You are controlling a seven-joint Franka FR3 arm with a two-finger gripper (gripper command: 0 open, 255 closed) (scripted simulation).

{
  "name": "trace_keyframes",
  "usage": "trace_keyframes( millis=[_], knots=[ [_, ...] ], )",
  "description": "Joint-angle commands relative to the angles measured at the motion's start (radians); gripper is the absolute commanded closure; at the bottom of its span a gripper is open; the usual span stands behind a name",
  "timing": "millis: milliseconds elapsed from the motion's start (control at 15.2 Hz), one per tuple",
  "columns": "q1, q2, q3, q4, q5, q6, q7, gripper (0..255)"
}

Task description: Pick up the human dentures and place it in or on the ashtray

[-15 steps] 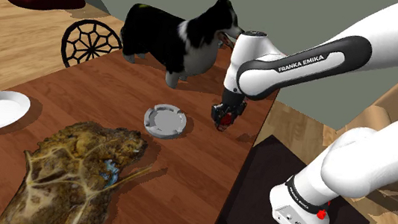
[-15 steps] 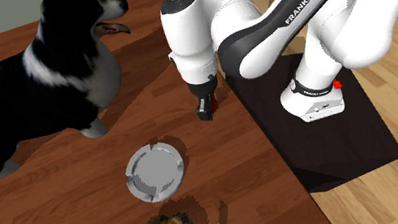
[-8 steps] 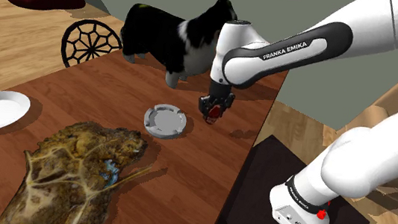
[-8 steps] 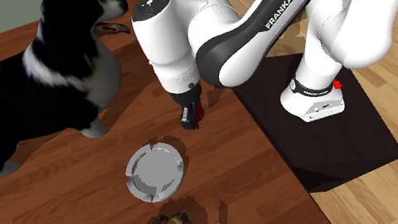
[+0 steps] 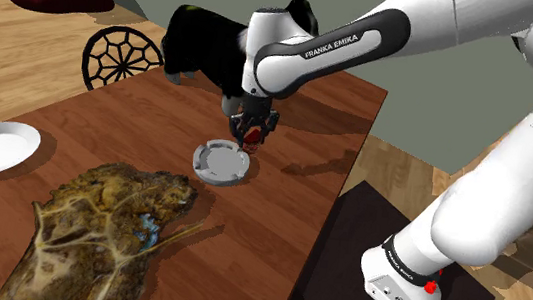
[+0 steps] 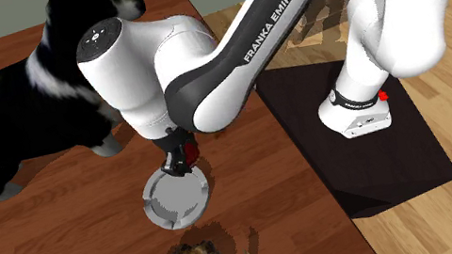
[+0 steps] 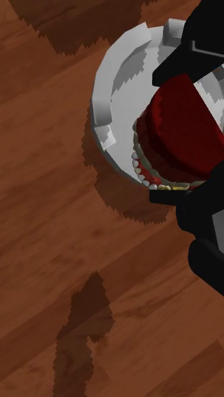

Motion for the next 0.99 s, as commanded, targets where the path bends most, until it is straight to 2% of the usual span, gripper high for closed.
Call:
trace_keyframes(
  millis=[0,330,924],
  knots=[
    [0.009,0.081,0.003,0.099,-0.027,-0.020,0.028,255],
    [0.051,0.265,0.005,0.359,-0.082,-0.102,0.092,255],
    [0.059,0.329,-0.006,0.321,-0.102,-0.002,0.101,255]
  ],
)
